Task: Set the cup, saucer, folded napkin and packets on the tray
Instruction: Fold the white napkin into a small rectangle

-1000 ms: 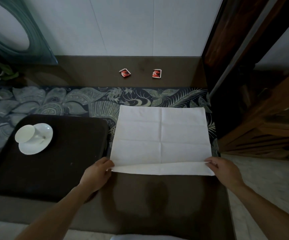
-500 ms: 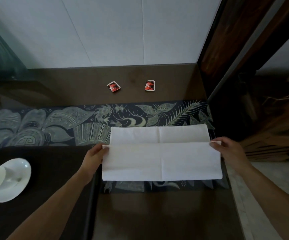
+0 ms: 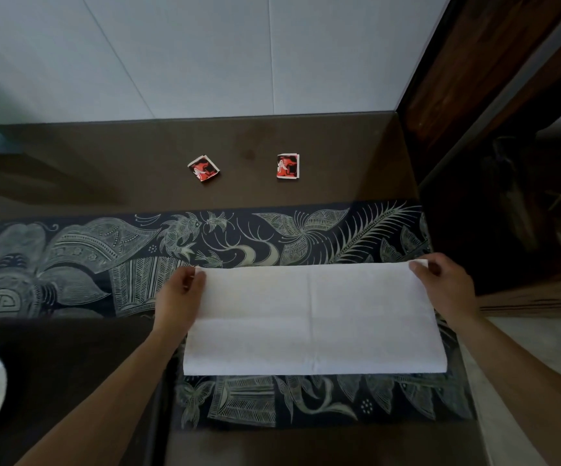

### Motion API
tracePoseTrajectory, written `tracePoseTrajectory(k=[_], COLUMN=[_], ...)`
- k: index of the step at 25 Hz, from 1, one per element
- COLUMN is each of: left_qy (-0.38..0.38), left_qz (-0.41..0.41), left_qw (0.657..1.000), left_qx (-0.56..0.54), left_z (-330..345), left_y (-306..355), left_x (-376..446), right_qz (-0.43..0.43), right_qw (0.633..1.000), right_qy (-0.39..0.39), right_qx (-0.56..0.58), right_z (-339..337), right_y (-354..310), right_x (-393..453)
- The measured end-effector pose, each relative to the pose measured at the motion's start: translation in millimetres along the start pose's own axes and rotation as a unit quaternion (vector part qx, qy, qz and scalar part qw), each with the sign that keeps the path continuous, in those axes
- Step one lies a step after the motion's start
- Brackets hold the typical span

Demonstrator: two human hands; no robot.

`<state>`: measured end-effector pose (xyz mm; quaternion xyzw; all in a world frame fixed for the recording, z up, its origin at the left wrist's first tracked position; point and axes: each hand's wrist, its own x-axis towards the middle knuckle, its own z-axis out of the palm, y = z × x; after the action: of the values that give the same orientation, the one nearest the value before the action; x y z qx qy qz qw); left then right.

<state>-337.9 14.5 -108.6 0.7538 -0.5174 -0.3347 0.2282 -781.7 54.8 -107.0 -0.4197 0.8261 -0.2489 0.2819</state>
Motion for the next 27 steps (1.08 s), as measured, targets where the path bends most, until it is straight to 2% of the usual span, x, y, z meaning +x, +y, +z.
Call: tracePoseTrajectory(k=[4,7,10,12,14,16,18,20,22,27], left_qy=[0.033,0.053,0.077,0.107,0.096,0.019,-0.054,-0.07,-0.069,-0.068], left_qz=[-0.009,0.016,0.01,0.053,0.166,0.252,0.296,0.292,0.262,0.244], left_qw=[0.998,0.99,0.98,0.966,0.952,0.938,0.918,0.91,0.912,0.906], left_qx=[0.047,0.133,0.184,0.228,0.239,0.237,0.259,0.287,0.307,0.338], left_z=[5.6,10.2,12.3,16.8,33.7,65.0,94.0,109.0,108.9,87.3], left_y=[3.5,7.5,15.1,19.0,24.8,29.6,28.5,20.7,11.7,-15.4], left_x=[3.6,-1.0,-10.8,-28.0,-60.5,-102.1,-137.0,-151.1,-152.2,-139.6], right_qz=[-0.013,-0.018,-0.028,-0.093,-0.187,-0.255,-0.286,-0.283,-0.262,-0.225], right_qw=[0.998,0.996,0.984,0.969,0.959,0.94,0.915,0.904,0.908,0.912], right_qy=[0.028,0.032,0.11,0.149,0.091,0.0,-0.053,-0.06,-0.058,-0.037], right_qx=[-0.048,-0.081,-0.139,-0.175,-0.192,-0.226,-0.278,-0.316,-0.32,-0.34], right_z=[8.1,12.0,13.1,20.3,42.7,74.9,103.6,118.8,122.8,107.8], right_y=[1.4,-4.4,-17.6,-28.9,-38.8,-44.6,-44.9,-39.3,-30.7,-1.0], right_x=[-1.1,-4.1,-21.7,-48.4,-86.6,-126.2,-156.3,-169.0,-170.0,-157.2])
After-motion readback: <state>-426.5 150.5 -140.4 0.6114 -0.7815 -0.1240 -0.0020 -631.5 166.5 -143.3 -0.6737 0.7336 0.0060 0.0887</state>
